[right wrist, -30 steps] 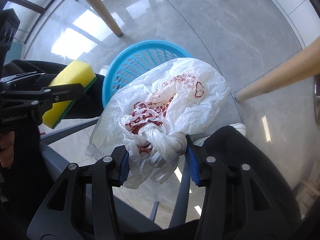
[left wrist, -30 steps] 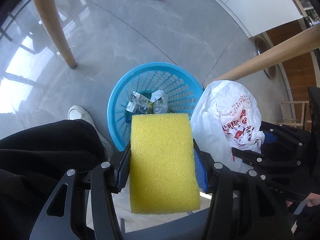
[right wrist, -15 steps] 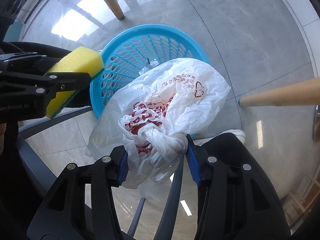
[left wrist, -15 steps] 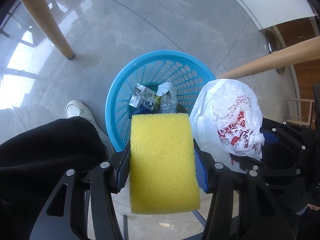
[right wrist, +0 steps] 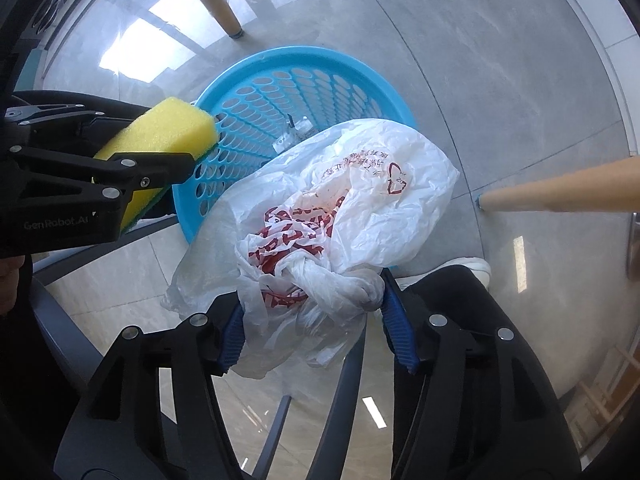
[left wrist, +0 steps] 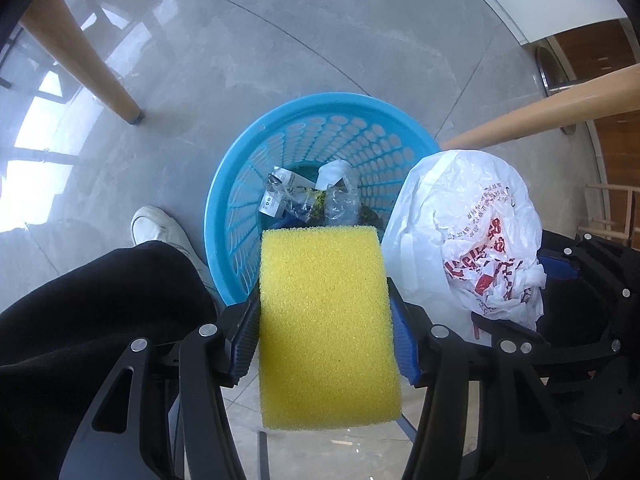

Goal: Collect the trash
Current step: 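Open both tools to drop the sponge and bag into the wastebasket, then raise both tools back up to the table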

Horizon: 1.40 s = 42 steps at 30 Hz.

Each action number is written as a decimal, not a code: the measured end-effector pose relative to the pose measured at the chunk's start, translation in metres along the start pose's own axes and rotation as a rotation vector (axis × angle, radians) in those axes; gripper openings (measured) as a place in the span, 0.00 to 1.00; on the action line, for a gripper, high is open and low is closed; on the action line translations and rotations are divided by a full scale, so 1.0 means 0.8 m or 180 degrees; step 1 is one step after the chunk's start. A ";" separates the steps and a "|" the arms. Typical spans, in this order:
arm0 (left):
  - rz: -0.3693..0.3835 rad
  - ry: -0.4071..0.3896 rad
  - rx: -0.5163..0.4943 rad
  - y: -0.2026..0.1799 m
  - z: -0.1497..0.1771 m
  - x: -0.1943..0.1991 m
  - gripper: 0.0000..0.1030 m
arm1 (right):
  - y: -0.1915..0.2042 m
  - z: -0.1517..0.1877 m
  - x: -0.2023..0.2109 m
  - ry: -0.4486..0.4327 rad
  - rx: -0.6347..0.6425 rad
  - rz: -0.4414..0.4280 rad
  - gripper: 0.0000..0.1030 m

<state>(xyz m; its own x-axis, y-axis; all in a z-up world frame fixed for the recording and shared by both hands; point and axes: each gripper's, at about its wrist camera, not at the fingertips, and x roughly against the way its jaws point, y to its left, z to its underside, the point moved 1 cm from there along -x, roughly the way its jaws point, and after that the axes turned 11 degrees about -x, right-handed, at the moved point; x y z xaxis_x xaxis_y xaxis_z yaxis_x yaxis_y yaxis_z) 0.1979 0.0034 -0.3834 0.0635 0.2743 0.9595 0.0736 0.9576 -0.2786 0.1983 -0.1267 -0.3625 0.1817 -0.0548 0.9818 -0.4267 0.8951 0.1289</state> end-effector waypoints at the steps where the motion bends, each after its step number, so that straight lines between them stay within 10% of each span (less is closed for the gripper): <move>1: 0.0007 0.0015 -0.0005 0.000 -0.001 -0.002 0.58 | 0.000 0.000 -0.001 0.0003 0.0003 0.0007 0.62; 10: -0.0018 0.0061 0.0090 0.008 -0.001 -0.002 0.94 | -0.002 0.000 0.001 -0.0035 0.0001 0.0121 0.91; 42: -0.0243 -0.0427 -0.0227 -0.012 0.075 0.106 0.94 | 0.039 0.102 0.122 -0.0918 0.0184 0.0373 0.92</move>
<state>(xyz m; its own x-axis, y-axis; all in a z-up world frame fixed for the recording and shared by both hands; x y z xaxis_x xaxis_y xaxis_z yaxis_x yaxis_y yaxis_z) 0.1427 0.0225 -0.2970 -0.0781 0.2149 0.9735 0.1439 0.9687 -0.2023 0.1300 -0.1401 -0.2516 -0.1271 -0.0833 0.9884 -0.4812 0.8766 0.0120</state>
